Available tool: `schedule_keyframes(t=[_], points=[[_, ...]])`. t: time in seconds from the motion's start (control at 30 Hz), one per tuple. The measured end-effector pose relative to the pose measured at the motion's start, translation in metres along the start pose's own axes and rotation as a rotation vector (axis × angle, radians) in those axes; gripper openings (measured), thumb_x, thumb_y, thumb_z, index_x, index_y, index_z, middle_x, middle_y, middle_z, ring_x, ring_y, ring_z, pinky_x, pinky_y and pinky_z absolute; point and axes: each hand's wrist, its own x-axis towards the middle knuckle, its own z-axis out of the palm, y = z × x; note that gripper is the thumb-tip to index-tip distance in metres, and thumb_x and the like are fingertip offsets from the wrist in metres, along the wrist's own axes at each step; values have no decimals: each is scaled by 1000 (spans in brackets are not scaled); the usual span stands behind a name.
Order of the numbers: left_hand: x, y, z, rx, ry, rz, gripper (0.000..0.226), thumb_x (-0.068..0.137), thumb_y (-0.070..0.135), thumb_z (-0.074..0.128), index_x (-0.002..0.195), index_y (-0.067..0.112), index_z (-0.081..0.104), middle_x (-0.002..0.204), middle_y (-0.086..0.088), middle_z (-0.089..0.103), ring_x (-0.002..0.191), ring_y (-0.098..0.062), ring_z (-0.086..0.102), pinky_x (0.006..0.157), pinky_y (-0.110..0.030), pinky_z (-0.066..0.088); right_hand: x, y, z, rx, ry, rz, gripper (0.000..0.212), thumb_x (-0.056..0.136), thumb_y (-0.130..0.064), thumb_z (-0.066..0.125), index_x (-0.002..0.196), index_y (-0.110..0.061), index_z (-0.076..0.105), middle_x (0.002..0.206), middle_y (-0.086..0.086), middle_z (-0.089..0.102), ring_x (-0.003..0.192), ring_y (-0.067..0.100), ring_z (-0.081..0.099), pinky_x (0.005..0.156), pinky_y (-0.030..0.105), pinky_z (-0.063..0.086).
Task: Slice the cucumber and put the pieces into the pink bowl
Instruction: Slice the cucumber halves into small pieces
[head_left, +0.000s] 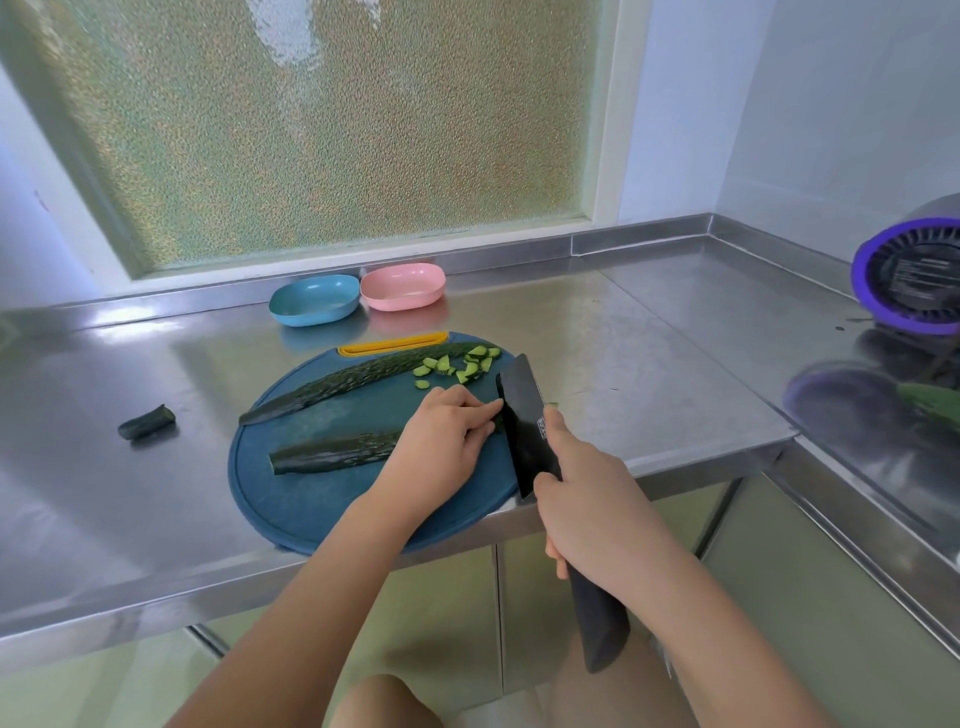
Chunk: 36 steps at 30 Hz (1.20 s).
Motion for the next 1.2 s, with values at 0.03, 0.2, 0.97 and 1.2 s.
schedule_keyframes(t=[0.03, 0.2, 0.97, 1.2], points=[[0, 0, 1, 0, 0, -3, 32, 94, 12, 53, 125, 14, 59, 105, -3, 60, 98, -20, 47, 76, -12, 24, 0, -1, -1, -11, -3, -1, 70, 97, -11, 31, 152, -38, -2, 86, 12, 58, 49, 17, 54, 50, 26, 54], [2, -2, 2, -5, -13, -24, 33, 94, 15, 52, 126, 15, 58, 108, -3, 59, 103, -19, 46, 80, -13, 26, 7, -5, 0, -58, -51, 43, 71, 98, -10, 32, 152, -37, -5, 94, 14, 60, 50, 17, 55, 54, 29, 56], [0, 0, -2, -40, 10, -71, 35, 95, 15, 49, 128, 24, 57, 103, 5, 55, 102, -13, 44, 77, -12, 26, -8, 5, 0, 137, 19, 27, 69, 97, -11, 34, 150, -45, 5, 78, 2, 54, 37, 12, 51, 50, 25, 53], [-1, -1, -2, -31, 10, -61, 34, 95, 15, 51, 127, 22, 58, 105, 4, 56, 103, -13, 45, 76, -12, 26, -5, 4, 1, 158, 9, 23, 72, 94, -9, 34, 150, -45, 7, 74, 0, 53, 38, 13, 52, 50, 28, 55]])
